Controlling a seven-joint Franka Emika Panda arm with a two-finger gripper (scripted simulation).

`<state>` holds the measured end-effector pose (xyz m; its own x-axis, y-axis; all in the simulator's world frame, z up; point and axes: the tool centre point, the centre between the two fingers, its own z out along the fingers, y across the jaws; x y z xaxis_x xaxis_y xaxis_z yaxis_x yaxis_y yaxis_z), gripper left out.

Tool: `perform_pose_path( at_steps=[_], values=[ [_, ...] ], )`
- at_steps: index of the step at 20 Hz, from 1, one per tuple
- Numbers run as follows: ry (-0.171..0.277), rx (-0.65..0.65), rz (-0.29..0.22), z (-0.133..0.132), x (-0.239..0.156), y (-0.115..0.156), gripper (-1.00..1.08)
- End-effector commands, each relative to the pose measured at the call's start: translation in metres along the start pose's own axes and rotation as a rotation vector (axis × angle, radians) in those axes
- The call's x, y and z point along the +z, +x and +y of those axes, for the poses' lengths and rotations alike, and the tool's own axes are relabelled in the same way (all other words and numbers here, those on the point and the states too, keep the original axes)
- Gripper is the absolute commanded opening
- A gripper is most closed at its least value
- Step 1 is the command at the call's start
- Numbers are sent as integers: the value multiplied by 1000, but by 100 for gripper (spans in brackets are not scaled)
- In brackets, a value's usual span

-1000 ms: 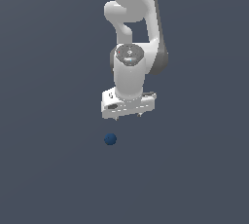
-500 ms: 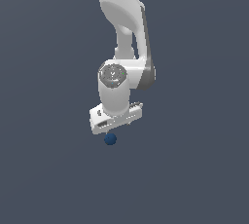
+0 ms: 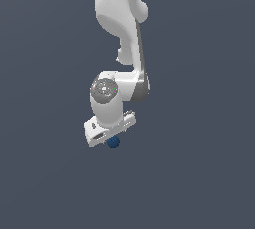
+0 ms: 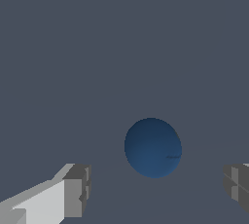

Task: Pick up the object and move it to a goal position.

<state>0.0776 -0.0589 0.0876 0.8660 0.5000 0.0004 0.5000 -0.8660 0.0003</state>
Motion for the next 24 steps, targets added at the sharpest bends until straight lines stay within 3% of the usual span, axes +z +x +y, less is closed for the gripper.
perform_pose_path(
  at_steps=[1, 10, 24],
  values=[
    [0, -19, 0, 5, 4, 0, 100],
    [0, -28, -1, 8, 10, -1, 100],
    [0, -33, 0, 8, 57, -1, 100]
  ],
)
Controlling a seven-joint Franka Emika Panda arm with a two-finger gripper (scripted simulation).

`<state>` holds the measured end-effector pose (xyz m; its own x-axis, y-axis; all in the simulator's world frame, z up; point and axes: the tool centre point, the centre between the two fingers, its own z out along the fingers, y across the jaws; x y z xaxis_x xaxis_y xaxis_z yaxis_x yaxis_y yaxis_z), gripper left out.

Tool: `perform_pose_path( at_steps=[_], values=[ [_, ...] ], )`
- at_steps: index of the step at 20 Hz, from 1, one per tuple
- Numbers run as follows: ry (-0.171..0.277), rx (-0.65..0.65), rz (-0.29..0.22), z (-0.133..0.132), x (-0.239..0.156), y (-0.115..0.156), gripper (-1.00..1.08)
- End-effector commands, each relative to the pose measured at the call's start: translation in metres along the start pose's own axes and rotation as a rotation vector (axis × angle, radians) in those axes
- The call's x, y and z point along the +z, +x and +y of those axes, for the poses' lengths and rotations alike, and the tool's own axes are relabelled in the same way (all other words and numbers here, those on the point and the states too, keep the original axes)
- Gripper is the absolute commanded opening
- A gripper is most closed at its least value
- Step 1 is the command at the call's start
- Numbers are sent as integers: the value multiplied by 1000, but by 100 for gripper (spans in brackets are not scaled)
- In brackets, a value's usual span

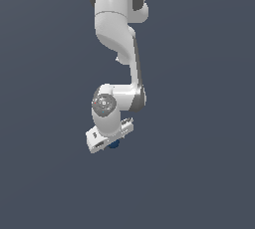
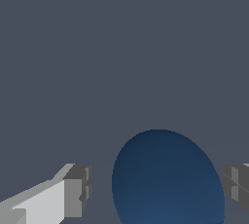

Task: Pick up the object and move it to a goal position.

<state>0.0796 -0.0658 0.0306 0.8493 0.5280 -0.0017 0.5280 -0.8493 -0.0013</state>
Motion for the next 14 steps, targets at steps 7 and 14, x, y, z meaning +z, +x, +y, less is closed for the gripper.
perform_pose_path(
  at_steps=[7, 14],
  values=[
    [-1, 0, 2, 1, 0, 1, -100],
    [-1, 0, 1, 0, 0, 1, -100]
  ],
)
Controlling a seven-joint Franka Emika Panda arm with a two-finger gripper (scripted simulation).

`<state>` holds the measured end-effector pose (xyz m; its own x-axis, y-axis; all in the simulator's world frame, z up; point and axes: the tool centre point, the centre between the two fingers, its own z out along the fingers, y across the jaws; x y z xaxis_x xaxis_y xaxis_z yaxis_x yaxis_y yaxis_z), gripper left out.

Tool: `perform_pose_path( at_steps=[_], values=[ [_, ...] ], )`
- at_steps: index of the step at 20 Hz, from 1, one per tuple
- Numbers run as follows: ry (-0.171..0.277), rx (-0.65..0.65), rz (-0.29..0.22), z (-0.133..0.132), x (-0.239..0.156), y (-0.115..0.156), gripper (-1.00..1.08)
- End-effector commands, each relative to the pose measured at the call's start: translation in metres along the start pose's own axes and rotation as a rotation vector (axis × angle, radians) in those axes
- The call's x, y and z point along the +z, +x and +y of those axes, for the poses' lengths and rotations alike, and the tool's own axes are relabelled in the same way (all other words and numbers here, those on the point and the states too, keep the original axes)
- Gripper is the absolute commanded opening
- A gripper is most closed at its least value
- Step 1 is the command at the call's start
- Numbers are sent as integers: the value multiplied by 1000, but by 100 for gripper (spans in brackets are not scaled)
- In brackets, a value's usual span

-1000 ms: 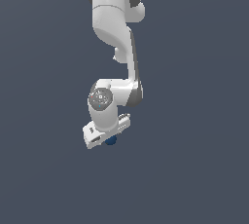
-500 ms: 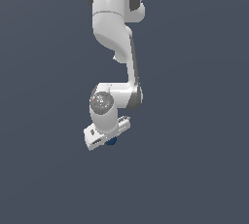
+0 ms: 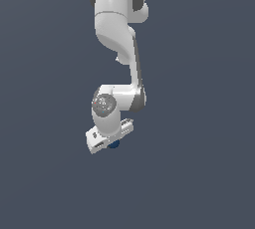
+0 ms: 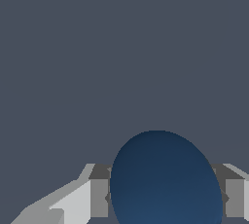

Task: Pick up the object and move it to a goal position.

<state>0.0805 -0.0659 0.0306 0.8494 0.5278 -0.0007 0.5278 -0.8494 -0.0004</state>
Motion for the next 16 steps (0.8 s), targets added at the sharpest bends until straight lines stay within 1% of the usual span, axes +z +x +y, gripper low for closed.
perform_pose_path(
  at_steps=[1, 5, 9, 13, 16],
  values=[
    [0, 0, 0, -1, 0, 0, -100],
    [0, 0, 0, -9, 0, 0, -100],
    [0, 0, 0, -24, -1, -1, -100],
    [0, 0, 0, -48, -2, -2, -100],
    [0, 0, 0, -72, -3, -3, -100]
  ],
)
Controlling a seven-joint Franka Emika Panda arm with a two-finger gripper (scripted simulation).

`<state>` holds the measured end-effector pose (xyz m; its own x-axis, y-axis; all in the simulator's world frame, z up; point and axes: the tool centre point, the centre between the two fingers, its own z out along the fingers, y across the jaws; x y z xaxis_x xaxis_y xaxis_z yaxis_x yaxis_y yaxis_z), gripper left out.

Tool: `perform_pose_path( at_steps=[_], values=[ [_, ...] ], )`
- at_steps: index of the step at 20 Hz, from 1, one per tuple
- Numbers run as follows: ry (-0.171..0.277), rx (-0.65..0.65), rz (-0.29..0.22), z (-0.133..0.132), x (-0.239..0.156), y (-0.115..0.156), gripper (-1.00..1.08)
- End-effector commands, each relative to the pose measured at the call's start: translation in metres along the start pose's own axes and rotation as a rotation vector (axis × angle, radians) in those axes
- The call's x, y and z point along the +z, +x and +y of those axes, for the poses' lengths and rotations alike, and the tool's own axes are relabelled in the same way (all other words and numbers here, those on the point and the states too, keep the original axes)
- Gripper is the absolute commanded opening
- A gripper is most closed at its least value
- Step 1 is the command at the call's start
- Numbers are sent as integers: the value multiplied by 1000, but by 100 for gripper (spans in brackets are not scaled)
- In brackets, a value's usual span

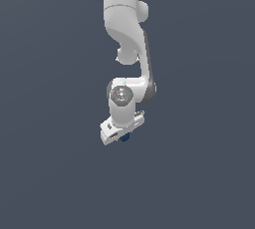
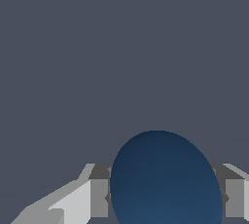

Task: Pick up the object and move it to a goal position.

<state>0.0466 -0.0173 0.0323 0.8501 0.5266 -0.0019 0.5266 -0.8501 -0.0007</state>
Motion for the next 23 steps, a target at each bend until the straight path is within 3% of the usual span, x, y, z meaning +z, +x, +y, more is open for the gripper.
perform_pose_path(
  at_steps=[1, 14, 23],
  values=[
    [0, -1, 1, -22, -1, 0, -100],
    [-1, -2, 2, -144, -6, -2, -100],
    [-1, -2, 2, -175, -7, -1, -100]
  ],
)
